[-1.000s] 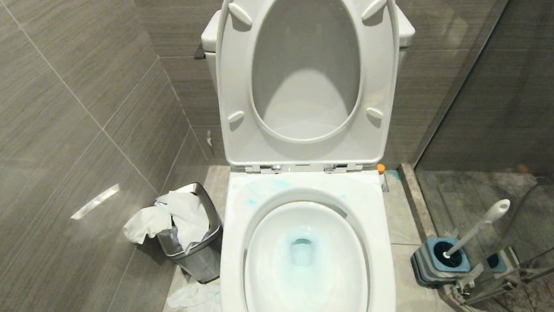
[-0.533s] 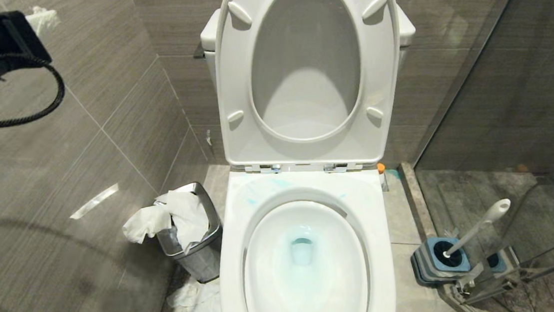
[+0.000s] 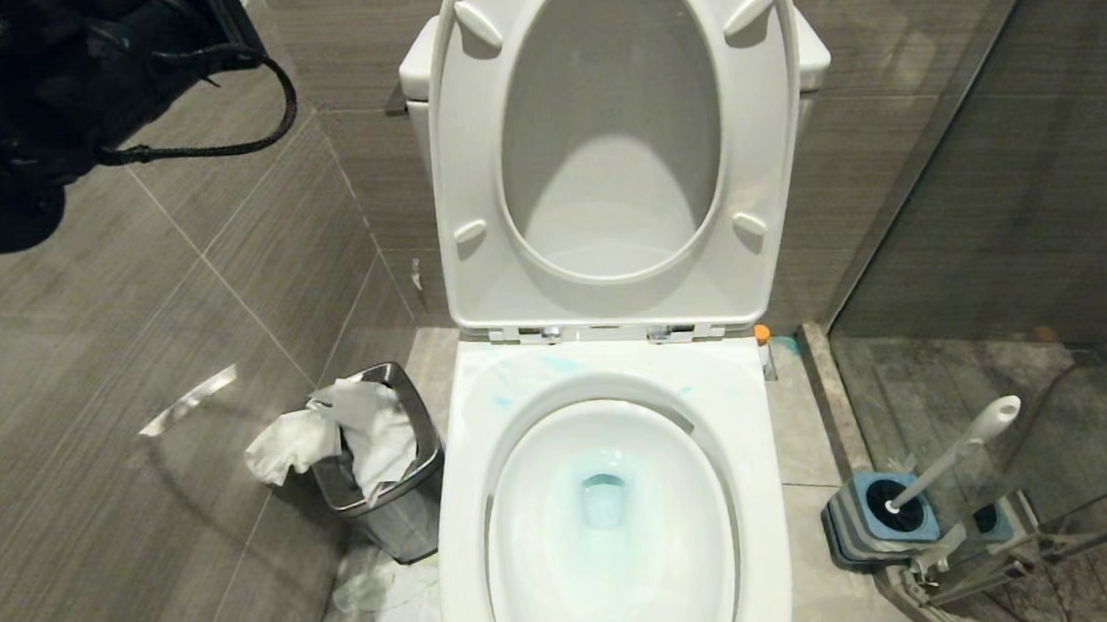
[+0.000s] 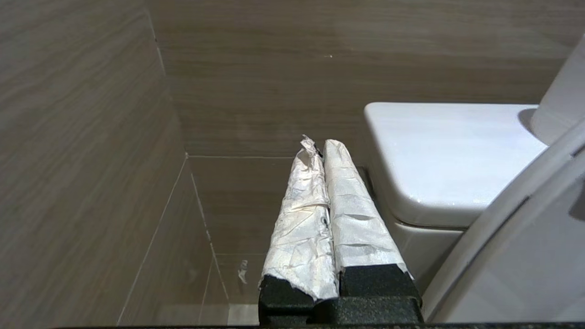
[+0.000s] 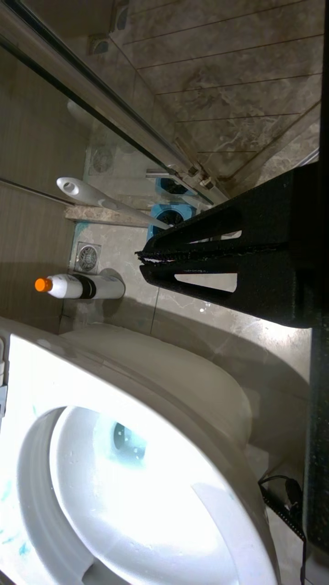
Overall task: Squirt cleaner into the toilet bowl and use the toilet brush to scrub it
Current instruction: Flush the toilet
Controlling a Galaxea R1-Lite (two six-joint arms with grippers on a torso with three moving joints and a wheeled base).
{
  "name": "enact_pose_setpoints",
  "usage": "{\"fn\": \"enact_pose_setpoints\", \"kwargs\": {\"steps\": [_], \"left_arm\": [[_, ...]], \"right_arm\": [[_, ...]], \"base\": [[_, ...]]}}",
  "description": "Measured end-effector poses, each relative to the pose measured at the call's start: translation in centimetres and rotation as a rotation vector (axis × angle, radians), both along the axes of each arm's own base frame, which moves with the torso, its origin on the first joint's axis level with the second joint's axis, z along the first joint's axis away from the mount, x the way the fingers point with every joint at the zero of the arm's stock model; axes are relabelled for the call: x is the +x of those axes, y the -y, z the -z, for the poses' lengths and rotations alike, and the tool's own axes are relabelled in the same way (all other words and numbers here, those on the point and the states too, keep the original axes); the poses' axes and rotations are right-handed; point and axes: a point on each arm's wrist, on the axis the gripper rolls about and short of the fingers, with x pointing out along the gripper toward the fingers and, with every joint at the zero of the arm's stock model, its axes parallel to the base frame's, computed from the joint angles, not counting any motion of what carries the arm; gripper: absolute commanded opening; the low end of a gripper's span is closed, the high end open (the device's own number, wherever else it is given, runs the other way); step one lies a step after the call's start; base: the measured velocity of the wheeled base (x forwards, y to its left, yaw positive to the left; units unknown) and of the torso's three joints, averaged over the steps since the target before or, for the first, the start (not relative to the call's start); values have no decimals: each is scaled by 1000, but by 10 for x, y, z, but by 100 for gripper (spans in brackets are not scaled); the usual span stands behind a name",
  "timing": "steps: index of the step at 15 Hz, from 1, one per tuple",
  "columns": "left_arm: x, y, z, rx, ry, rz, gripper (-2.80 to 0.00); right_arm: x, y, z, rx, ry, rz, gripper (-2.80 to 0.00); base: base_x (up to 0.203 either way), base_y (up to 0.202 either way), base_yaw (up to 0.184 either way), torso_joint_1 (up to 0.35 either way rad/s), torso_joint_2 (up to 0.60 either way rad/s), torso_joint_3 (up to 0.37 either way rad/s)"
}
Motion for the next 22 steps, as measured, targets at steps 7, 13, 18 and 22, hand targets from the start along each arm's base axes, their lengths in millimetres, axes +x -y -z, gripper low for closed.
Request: {"fn": "enact_pose_setpoints", "kwargs": {"steps": [7,13,18,22], "left_arm": [[16,23,19,12,-85,19,-280],[27,35,22,1,-25,-40,-280],[37,31,17,-24,65,-91,-280],[40,22,15,-36,110,-115,-280]], "right_arm": [[0,0,0,-1,0,0,-280],[0,0,0,-1,0,0,-280],[0,0,0,-1,0,0,-280],[0,0,0,0,0,0,-280]], "base": [[0,0,0,0,0,0],[0,0,0,1,3,-68],[0,0,0,3,4,-189],[0,0,0,0,5,-147]]}}
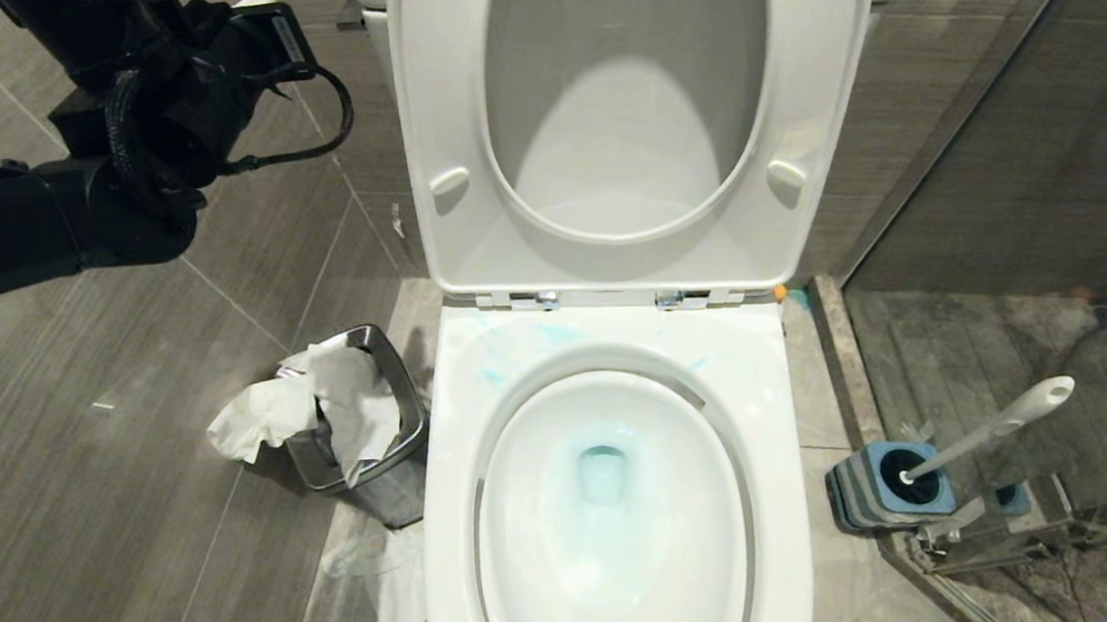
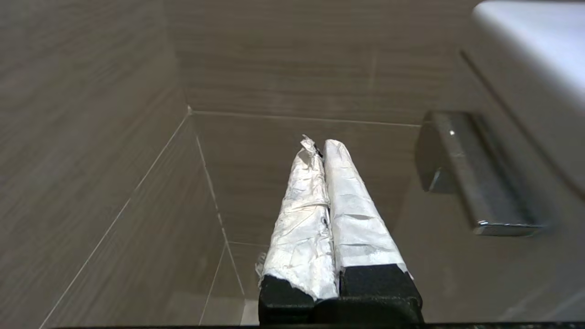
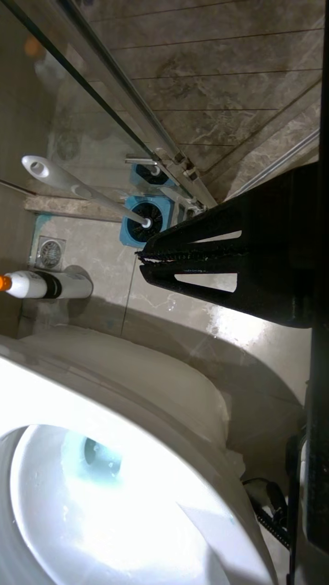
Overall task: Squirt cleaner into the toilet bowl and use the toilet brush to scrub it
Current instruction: Flush the toilet
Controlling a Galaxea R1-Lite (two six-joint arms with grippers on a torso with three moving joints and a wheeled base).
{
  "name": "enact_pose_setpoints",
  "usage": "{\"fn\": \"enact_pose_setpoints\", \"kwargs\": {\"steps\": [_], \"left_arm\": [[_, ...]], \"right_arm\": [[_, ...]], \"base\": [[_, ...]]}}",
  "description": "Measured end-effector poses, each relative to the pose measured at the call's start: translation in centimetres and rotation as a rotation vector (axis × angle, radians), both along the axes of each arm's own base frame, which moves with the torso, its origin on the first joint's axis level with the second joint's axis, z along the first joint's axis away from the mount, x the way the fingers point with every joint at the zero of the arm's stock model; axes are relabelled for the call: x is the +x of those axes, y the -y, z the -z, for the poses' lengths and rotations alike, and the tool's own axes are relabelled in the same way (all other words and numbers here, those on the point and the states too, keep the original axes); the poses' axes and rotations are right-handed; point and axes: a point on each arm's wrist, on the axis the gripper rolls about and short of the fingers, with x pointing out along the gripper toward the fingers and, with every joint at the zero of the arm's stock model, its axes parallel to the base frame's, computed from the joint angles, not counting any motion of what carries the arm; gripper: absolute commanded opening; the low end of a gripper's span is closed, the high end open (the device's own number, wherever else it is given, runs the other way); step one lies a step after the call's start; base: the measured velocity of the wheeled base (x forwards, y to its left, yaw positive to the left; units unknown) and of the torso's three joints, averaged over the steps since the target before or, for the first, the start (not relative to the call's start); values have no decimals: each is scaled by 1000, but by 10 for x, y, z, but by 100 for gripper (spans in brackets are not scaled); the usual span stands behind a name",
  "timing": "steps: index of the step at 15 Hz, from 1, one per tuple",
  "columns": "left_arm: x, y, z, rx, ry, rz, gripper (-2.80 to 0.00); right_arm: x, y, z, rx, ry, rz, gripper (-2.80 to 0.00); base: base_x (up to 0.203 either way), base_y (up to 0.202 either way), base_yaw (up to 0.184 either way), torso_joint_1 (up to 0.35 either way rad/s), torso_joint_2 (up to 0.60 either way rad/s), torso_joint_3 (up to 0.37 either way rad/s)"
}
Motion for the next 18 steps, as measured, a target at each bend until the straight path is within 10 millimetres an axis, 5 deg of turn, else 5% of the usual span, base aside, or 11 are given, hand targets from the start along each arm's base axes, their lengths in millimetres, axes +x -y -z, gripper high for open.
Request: {"fn": "enact_pose_setpoints", "kwargs": {"steps": [18], "left_arm": [[-30,34,-21,-15,84,81,-280]], "right_arm": [[0,0,0,-1,0,0,-280]], "base": [[0,0,0,0,0,-2]]}}
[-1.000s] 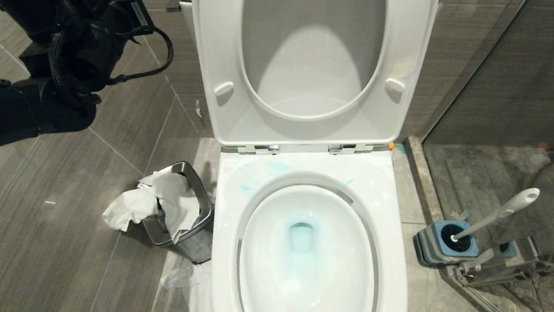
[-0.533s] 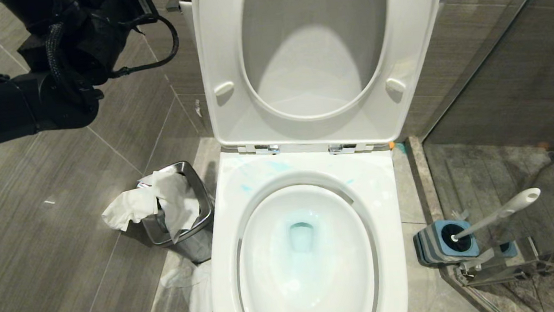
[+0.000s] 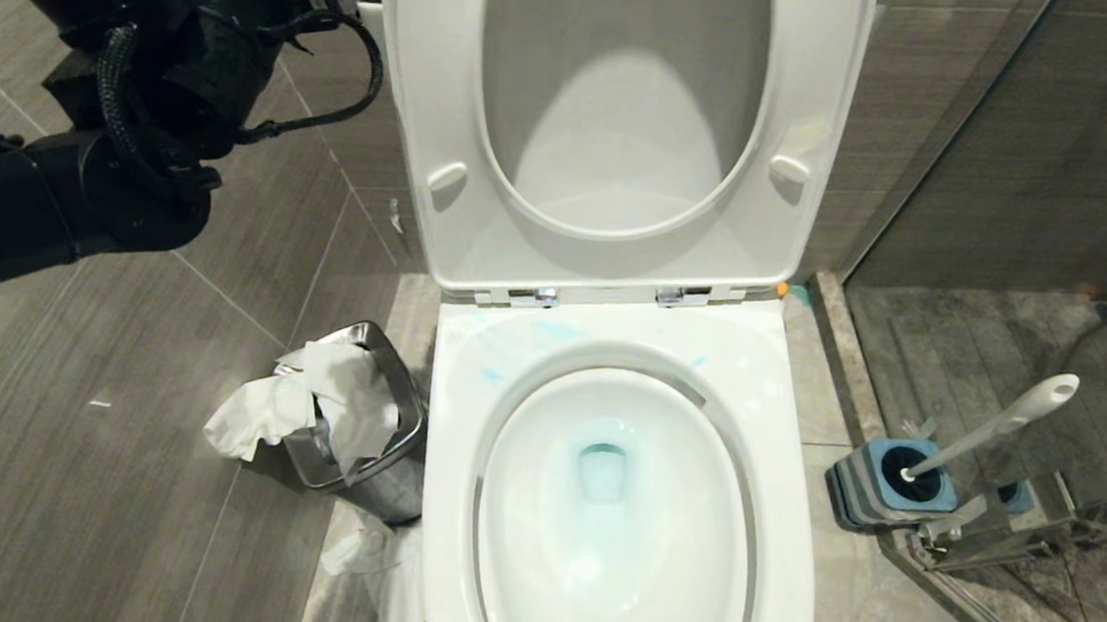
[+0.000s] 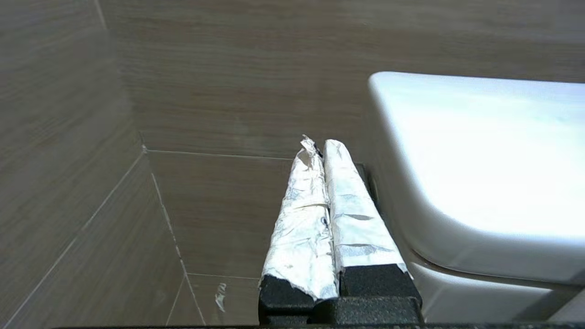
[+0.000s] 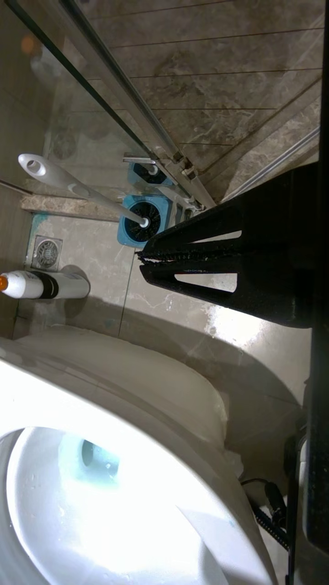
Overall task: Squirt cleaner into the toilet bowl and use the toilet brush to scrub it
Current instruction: Flush the toilet
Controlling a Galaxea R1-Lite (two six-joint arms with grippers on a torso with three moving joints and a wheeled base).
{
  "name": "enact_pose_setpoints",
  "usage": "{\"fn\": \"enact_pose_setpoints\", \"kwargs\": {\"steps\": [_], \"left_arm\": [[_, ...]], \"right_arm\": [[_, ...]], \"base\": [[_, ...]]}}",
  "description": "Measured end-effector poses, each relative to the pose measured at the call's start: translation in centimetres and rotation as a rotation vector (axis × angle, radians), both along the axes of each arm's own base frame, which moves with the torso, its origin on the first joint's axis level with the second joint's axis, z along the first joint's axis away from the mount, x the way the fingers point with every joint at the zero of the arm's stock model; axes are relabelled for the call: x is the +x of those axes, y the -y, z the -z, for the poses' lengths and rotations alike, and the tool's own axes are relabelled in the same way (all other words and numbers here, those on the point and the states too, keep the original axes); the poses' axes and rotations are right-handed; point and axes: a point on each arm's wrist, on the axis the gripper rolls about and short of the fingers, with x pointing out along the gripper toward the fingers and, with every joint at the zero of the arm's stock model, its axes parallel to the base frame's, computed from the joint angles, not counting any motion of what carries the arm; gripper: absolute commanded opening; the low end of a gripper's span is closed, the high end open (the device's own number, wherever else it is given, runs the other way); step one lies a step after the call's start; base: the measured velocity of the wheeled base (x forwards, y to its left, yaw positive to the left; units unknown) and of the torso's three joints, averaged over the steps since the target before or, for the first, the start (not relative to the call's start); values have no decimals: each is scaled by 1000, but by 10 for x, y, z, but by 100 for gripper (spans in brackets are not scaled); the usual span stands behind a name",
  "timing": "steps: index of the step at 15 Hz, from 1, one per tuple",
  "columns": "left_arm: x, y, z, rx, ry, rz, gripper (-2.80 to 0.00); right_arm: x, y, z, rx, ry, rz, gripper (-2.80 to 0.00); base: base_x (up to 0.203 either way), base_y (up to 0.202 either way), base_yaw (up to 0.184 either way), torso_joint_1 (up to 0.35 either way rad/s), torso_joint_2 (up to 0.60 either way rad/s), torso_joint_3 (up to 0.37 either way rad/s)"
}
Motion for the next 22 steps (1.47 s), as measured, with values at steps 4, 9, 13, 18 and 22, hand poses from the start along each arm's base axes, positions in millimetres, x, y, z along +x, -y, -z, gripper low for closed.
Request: {"fn": "enact_pose_setpoints", "kwargs": {"steps": [4,9,13,18,22], "left_arm": [[3,6,5,4,-13,12,-280],[10,17,16,12,-39,30,-280],[17,20,23,18,-56,32,-280],[24,19,30,20,-73,16,-280],[29,17,38,52,-139,-2,-280]], "right_arm": [[0,0,0,0,0,0,-280],[0,0,0,0,0,0,-280],[0,0,0,0,0,0,-280],[0,0,0,0,0,0,-280],[0,0,0,0,0,-1,-280]], "base": [[0,0,0,0,0,0],[0,0,0,0,0,0],[0,0,0,0,0,0],[0,0,0,0,0,0],[0,0,0,0,0,0]]}}
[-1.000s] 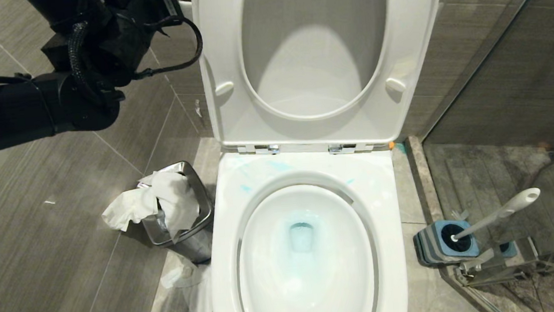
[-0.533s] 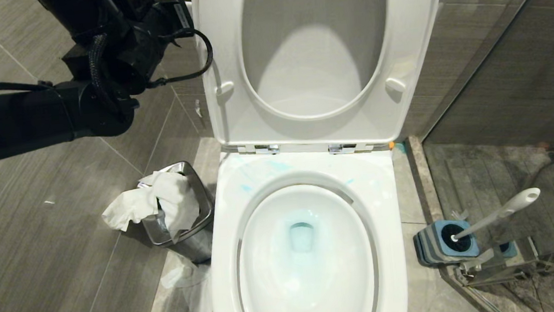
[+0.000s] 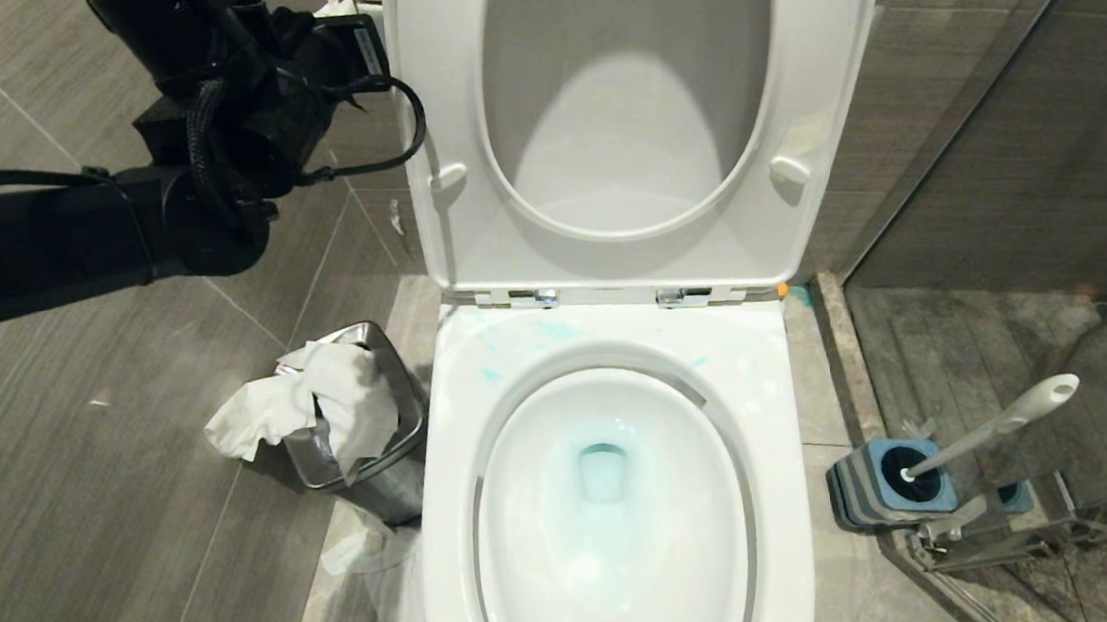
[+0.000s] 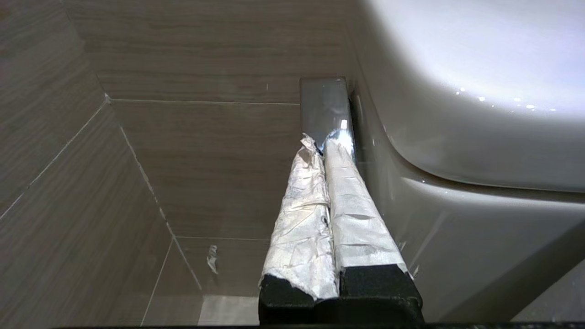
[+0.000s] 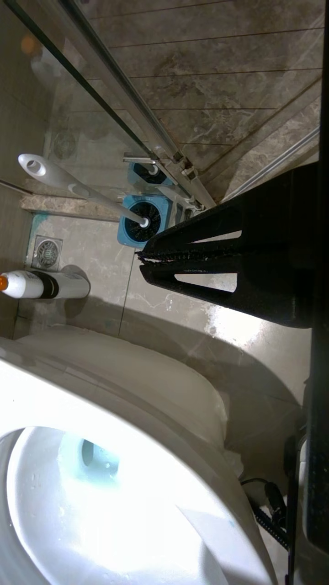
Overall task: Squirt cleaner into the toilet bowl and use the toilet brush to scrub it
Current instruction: Flush the toilet
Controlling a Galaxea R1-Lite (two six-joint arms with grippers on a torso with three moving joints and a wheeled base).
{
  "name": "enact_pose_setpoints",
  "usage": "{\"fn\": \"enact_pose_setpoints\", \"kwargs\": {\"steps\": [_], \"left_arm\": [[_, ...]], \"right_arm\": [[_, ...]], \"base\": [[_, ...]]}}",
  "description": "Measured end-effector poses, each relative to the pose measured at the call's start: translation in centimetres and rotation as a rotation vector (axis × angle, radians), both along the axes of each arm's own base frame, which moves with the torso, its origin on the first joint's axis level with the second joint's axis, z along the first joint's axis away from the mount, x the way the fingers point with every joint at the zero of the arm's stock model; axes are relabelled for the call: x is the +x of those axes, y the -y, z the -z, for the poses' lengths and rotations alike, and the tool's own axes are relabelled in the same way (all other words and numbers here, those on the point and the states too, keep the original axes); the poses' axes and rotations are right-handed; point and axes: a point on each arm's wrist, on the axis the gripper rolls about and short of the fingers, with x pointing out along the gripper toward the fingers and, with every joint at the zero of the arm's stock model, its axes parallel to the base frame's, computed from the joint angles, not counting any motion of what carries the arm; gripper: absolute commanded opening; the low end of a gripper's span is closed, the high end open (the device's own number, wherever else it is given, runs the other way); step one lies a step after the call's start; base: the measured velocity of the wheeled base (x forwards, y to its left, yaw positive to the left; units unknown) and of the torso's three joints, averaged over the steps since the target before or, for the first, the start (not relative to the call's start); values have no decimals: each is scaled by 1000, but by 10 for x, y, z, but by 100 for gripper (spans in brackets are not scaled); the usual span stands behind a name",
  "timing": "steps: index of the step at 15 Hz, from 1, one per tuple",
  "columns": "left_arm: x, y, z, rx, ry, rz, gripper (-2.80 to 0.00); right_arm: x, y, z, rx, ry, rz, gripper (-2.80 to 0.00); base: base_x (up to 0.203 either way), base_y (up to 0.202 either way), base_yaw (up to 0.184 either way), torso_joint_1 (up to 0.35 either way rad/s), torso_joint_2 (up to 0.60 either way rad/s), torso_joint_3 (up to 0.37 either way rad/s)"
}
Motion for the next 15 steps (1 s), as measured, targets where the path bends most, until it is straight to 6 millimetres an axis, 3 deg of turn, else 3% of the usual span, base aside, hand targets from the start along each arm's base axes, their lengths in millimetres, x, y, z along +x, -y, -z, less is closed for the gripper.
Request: {"fn": "enact_pose_setpoints", "kwargs": {"steps": [15], "left_arm": [[14,9,29,79,-133,-2,-280]], "right_arm": [[0,0,0,0,0,0,-280]], "base": [[0,0,0,0,0,0]]}}
